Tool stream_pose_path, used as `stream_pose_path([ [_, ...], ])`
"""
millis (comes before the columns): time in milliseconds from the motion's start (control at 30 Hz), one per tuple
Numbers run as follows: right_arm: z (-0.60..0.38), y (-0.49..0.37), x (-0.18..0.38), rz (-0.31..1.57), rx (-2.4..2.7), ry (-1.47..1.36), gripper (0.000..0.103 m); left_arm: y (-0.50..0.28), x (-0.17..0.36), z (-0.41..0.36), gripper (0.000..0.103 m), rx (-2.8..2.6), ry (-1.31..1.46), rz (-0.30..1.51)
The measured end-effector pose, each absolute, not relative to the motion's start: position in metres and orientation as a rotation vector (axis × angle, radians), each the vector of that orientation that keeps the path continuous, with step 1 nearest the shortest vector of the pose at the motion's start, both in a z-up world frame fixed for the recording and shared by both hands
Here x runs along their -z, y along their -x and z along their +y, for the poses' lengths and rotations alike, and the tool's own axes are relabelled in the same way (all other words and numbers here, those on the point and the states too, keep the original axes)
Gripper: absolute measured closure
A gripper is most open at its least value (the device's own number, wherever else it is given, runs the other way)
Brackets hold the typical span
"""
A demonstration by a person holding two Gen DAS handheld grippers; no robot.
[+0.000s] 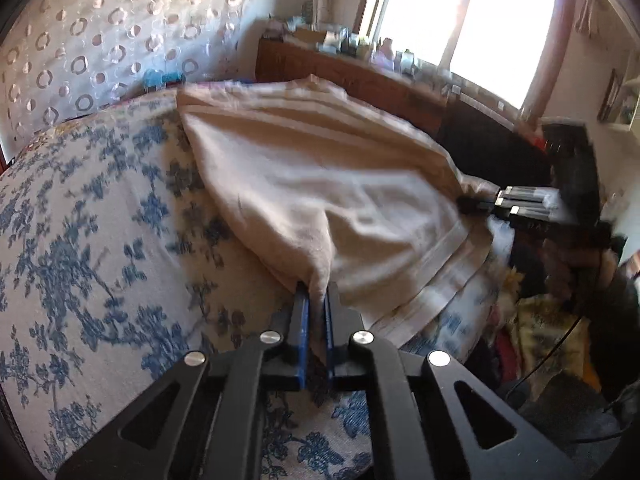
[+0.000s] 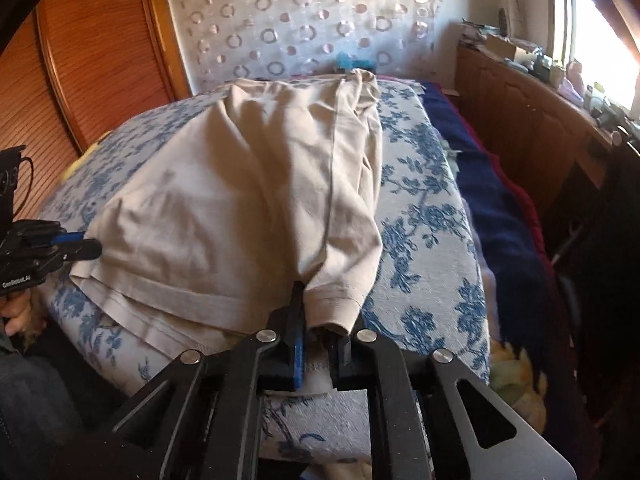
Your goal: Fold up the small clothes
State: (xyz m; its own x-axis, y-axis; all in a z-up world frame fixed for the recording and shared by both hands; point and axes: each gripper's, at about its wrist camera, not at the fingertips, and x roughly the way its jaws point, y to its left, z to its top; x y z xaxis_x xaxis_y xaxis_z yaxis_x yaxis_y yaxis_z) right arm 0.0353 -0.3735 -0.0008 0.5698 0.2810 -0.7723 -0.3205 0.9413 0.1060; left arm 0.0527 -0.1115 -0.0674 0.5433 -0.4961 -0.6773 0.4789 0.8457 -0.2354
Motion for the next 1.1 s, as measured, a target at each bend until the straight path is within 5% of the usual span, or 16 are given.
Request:
stream_pose_path([
  [467, -0.373, -0.095, -0.09, 0.597, -0.407, -0.054, 0.1, -0.137, -0.02, -0.093, 0.1, 0.544, 0.077, 0.615],
  [1100, -0.364, -0.298, -0.05, 0.707, -0.446, 0.02, 0.099, -0.311, 0.025, -0.077, 0.097, 0.414, 0.074, 0.769],
])
